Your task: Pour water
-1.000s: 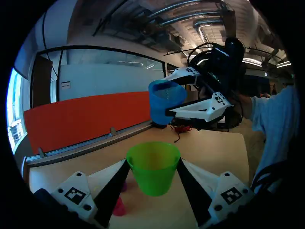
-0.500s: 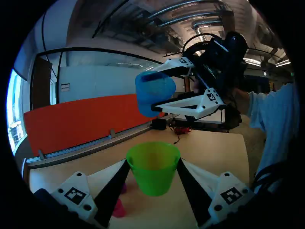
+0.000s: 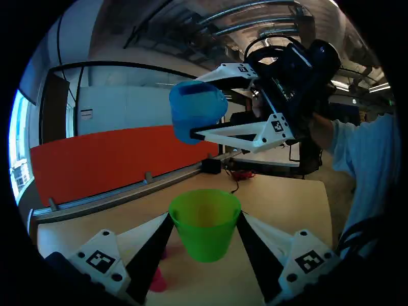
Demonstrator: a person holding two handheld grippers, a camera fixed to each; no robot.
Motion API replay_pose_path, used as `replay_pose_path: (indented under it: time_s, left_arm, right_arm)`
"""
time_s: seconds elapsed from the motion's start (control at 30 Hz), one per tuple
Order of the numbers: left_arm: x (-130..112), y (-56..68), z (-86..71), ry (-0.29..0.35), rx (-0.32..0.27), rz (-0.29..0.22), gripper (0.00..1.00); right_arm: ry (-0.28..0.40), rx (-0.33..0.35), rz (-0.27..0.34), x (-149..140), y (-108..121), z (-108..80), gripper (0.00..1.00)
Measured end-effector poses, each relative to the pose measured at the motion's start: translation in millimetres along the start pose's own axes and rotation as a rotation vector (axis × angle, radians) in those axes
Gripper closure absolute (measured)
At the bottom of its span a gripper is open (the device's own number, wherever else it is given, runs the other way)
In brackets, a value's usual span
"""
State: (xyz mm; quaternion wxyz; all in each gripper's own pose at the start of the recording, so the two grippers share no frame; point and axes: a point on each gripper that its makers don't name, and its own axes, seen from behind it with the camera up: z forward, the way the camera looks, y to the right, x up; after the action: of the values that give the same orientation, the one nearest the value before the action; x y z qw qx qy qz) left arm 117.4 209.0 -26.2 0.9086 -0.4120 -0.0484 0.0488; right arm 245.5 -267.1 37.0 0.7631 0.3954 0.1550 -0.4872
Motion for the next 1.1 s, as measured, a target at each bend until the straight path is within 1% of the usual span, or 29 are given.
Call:
replay_pose_path:
  time_s: [0.23,0.33,0.57,0.87,1.1]
  left_arm:
    - [3,2.0,2.5,0.000,-0.009,0.006,0.14]
    - [4,2.5,2.9,0.001,-0.011,0.009,0.14]
    - [6,4.3,3.4,-0.001,-0.016,0.014,0.14]
    - [5,2.7,5.2,0.000,-0.015,0.005,0.14]
    - [7,3.8,6.2,0.001,-0.017,0.010,0.14]
  right_arm:
    - [-0.005,-0.018,-0.074,1,9,2.9,0.10]
    - [-0.007,-0.028,-0.096,1,13,3.6,0.10]
    - [-0.009,-0.045,-0.132,1,21,3.0,0.10]
    - [-0.007,-0.062,-0.174,4,29,3.0,0.10]
    - [-0.009,-0.078,-0.215,5,37,3.3,0.10]
